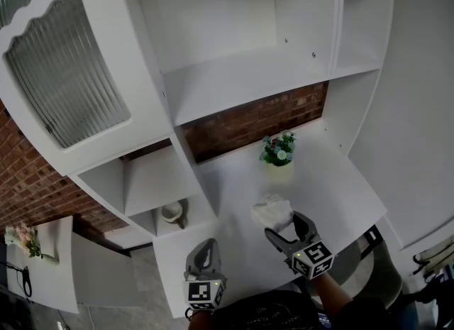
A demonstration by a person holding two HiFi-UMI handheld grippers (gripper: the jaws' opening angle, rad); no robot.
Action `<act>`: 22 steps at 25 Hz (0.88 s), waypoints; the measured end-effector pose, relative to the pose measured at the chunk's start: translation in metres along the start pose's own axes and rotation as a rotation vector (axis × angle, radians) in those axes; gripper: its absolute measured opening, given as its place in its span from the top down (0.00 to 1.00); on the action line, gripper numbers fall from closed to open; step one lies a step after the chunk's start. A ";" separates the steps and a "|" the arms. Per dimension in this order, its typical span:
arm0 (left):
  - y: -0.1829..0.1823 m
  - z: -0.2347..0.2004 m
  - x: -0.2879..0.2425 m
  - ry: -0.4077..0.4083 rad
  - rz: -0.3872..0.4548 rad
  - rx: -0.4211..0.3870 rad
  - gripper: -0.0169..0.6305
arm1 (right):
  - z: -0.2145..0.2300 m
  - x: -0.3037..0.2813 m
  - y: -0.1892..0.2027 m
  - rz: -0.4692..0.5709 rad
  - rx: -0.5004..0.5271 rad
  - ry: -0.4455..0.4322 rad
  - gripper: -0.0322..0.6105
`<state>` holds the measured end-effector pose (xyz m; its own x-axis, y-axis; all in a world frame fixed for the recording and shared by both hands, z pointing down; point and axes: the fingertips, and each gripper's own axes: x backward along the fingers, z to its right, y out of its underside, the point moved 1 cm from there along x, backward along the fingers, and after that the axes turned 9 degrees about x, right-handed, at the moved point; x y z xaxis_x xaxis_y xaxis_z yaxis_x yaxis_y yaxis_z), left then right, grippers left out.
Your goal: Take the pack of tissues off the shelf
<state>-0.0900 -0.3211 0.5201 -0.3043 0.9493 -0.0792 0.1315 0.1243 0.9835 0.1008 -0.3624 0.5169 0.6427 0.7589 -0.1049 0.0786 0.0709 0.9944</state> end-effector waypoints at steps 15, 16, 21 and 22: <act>0.005 -0.007 0.005 -0.014 -0.005 0.006 0.95 | -0.019 -0.012 0.101 -0.212 -0.038 0.005 0.40; 0.004 -0.007 0.004 -0.012 -0.004 0.003 0.95 | -0.019 -0.013 0.106 -0.226 -0.035 0.001 0.40; 0.006 -0.009 0.005 -0.021 -0.002 0.004 0.95 | -0.020 -0.015 0.131 -0.292 -0.029 -0.006 0.40; 0.007 -0.009 0.005 -0.023 -0.004 0.006 0.96 | -0.020 -0.014 0.136 -0.301 -0.029 -0.003 0.40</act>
<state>-0.0988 -0.3183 0.5276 -0.2832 0.9551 -0.0868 0.1363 0.1297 0.9821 0.0869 -0.3508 0.6536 0.5966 0.6988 -0.3947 0.2436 0.3109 0.9187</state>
